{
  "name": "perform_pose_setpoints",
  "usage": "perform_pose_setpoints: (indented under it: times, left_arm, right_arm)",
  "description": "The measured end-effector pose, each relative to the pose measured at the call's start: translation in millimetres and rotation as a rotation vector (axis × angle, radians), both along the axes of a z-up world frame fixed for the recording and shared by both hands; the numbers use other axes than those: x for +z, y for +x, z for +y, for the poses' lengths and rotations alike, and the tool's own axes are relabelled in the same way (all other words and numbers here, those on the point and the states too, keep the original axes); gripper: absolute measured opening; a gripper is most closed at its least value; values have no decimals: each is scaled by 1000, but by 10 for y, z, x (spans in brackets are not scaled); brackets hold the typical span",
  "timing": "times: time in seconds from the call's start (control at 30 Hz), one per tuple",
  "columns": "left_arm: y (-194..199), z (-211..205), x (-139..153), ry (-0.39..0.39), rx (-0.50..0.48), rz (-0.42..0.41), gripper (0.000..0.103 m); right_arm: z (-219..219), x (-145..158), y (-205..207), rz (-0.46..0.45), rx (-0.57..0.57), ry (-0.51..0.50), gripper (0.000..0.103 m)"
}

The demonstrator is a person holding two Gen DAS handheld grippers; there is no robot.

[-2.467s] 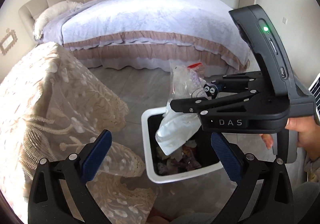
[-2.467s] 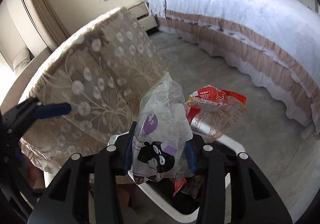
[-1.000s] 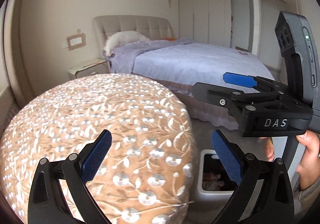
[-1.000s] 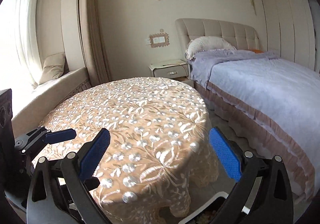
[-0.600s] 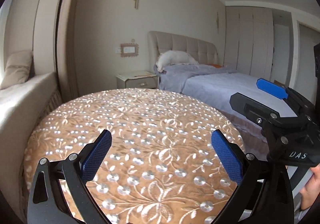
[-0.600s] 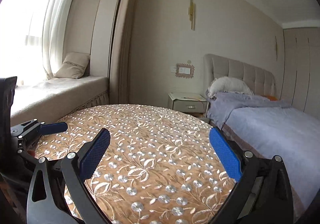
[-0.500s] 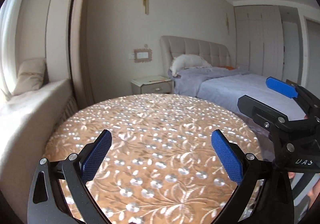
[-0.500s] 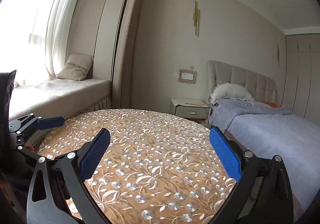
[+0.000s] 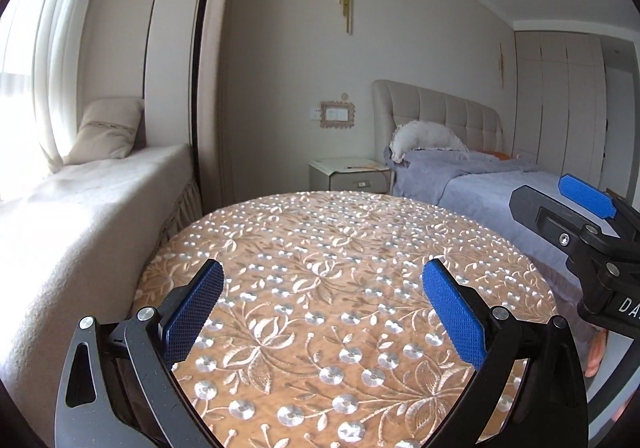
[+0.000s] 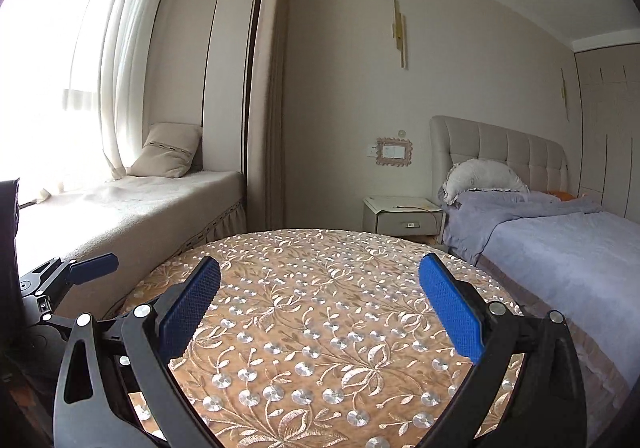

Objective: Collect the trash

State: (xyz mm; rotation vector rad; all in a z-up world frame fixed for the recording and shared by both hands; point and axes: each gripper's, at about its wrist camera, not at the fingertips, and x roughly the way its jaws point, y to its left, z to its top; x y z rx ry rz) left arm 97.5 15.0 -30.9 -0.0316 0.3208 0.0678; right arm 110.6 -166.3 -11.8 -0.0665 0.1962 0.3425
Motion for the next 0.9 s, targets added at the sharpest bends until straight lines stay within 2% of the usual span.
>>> perform_pose_setpoints:
  times: [0.07, 0.23, 0.9]
  left_arm:
    - [-22, 31, 14, 15, 39, -11, 98]
    - [-33, 56, 63, 32, 68, -13, 98]
    - [14, -31, 45, 45, 26, 20, 98]
  right_arm:
    - [20, 12, 4, 9, 3, 5, 99]
    - [27, 28, -21, 15, -5, 4, 99]
    - [-11, -24, 6, 24, -20, 5, 99]
